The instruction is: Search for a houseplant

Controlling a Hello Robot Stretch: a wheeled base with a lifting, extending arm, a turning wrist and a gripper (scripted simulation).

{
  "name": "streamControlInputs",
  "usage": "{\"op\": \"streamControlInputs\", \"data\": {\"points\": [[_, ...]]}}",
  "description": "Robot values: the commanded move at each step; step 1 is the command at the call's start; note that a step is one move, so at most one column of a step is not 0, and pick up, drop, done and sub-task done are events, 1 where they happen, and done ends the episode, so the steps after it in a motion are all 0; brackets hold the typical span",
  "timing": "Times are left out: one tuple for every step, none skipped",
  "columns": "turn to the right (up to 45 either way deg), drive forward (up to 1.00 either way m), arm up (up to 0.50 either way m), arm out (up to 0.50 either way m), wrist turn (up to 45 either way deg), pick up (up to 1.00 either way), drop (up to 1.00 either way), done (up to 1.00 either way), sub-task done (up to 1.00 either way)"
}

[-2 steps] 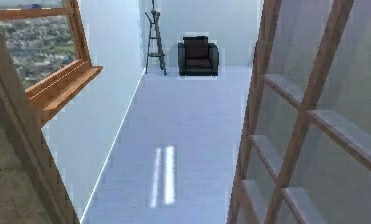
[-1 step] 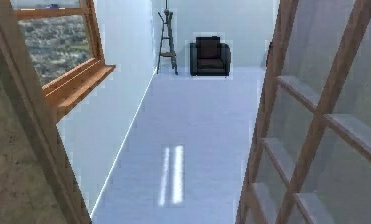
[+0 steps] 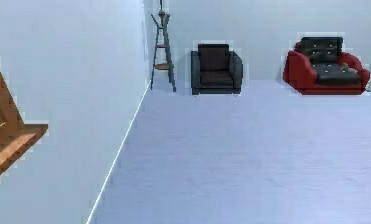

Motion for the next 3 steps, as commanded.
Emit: {"op": "streamControlInputs", "data": {"points": [[45.0,0.00,0.00,0.00,0.0,0.00,0.00,0.00,0.00],[9.0,0.00,0.00,0.00,0.0,0.00,0.00,0.00,0.00],[0.0,1.00,0.00,0.00,0.0,0.00,0.00,0.00,0.00]]}}
